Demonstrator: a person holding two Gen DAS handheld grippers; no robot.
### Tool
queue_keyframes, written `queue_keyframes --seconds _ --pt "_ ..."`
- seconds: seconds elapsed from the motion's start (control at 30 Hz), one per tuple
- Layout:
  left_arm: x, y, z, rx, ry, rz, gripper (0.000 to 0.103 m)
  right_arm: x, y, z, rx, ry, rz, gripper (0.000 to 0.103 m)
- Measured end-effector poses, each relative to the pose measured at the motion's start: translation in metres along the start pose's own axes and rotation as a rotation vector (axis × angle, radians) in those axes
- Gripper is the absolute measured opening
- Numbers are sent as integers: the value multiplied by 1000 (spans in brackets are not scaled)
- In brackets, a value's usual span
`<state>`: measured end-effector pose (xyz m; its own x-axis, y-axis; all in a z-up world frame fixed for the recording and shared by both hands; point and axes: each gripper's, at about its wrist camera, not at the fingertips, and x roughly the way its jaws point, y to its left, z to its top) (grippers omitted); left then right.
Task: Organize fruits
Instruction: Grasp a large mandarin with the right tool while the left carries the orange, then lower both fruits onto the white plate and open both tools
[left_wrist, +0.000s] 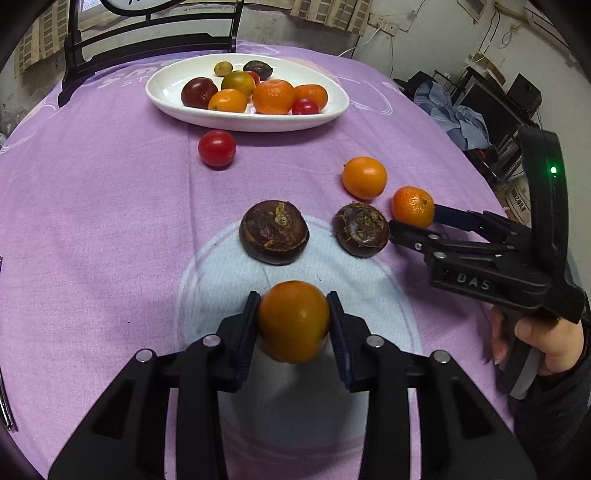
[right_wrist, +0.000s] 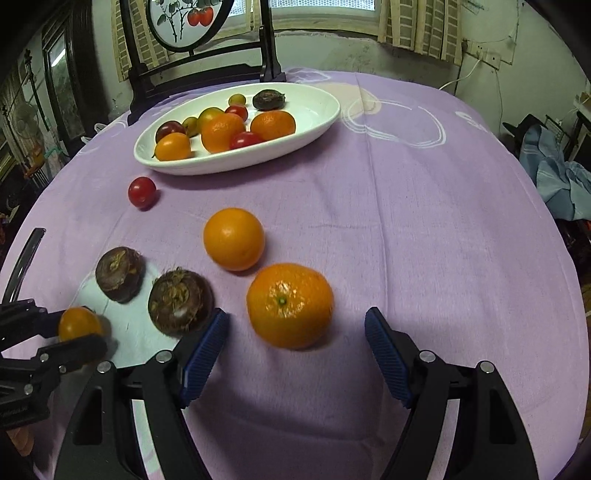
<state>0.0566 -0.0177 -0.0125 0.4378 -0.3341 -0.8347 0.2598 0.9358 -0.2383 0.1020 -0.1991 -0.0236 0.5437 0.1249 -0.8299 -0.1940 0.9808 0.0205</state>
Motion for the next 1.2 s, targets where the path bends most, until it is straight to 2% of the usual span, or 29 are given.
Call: queue_keyframes --seconds 0.03,0.07,0.1,0.13,0.23,0.37,0.5,0.7,0.97,1.2 --pt "0 0 0 -3 -2 2 36 0 1 0 -6 -5 1 73" --pt "0 -1 0 -1 -3 5 36 0 3 -1 -17 -13 2 62" --pt "0 -3 0 8 -7 13 36 -2 4 0 -28 -20 10 46" --pt "0 -4 -1 15 -9 17 36 -4 6 0 -32 -22 3 44" --pt "0 -6 -2 31 -16 27 36 -6 4 -3 -21 -25 10 44" --pt "-1 -1 -1 8 -6 3 36 -15 -2 -12 23 -34 72 44" --pt "-11 -5 1 28 -24 34 36 -31 -1 -18 21 -67 104 44" --pt "-30 -9 24 41 -55 39 36 -58 1 -7 11 -134 168 44" --pt "-42 0 87 34 -109 83 36 -69 1 39 -22 -197 186 44" --pt "-11 21 140 -19 -80 101 36 -39 9 92 -49 -201 181 44"
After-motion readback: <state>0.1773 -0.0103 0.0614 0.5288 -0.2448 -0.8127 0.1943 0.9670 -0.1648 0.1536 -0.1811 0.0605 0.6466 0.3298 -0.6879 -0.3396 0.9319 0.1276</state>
